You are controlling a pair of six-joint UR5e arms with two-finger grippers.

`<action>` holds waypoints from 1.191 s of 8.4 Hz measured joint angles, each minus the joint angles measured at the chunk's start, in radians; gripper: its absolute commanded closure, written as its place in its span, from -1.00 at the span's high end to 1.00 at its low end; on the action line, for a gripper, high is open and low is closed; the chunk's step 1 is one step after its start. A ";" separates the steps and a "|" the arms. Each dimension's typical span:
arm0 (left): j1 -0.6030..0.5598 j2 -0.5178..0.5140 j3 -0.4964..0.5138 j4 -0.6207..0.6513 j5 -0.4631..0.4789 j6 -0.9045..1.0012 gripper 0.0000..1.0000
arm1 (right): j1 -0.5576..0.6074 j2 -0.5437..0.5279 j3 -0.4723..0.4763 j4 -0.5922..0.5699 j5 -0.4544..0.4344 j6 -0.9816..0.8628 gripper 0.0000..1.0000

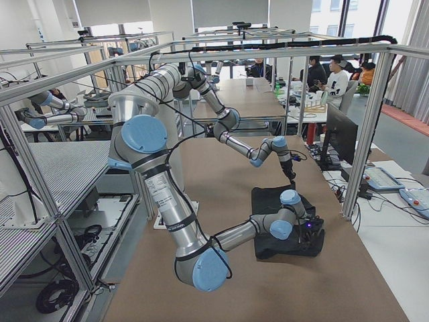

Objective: Fold clothes
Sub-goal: 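Release the hem at the collar and raise both grippers, then move the right gripper down to the folded shirt's corner nearest it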

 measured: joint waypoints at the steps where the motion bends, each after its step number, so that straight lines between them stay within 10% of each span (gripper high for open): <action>1: 0.000 -0.003 0.014 -0.013 0.001 0.001 -0.56 | 0.000 0.005 -0.017 0.024 -0.020 0.004 -0.20; 6: -0.005 -0.004 0.032 -0.021 -0.001 0.016 0.28 | -0.004 0.055 -0.054 0.045 -0.049 0.023 0.02; 10: 0.000 -0.004 0.023 -0.023 -0.004 0.005 0.33 | -0.147 -0.157 0.206 0.049 -0.042 0.046 0.09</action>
